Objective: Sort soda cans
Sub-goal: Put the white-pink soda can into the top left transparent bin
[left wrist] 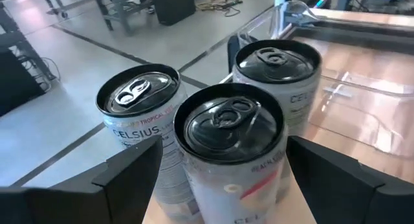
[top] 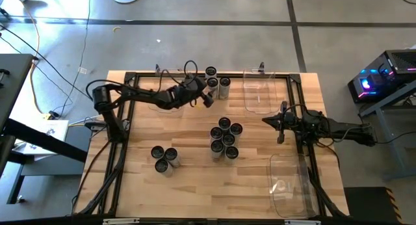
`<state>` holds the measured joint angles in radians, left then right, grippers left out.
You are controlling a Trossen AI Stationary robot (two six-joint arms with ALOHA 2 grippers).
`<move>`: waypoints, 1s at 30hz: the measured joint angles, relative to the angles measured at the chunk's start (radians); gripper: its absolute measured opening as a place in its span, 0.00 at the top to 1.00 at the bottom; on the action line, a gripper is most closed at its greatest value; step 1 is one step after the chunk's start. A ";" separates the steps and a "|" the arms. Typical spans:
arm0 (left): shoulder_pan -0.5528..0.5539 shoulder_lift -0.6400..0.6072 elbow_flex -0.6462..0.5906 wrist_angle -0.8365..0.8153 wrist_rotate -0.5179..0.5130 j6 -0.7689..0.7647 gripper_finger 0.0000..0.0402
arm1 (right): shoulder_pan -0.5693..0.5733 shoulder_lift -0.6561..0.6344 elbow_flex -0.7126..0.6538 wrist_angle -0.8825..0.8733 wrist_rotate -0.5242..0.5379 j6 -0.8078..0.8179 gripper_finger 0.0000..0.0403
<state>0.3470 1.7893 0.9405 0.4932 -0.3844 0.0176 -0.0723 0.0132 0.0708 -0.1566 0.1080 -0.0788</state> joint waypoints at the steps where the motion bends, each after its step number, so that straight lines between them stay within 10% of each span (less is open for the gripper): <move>1: 0.000 0.005 0.000 0.010 -0.002 -0.007 0.19 | 0.000 0.000 0.000 0.000 0.000 0.000 0.99; 30: 0.022 0.072 -0.001 0.088 -0.009 -0.027 0.19 | 0.000 0.000 0.000 0.000 0.000 0.000 0.99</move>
<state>0.3691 1.8614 0.9398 0.5817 -0.3935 -0.0093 -0.0723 0.0132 0.0708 -0.1566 0.1081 -0.0788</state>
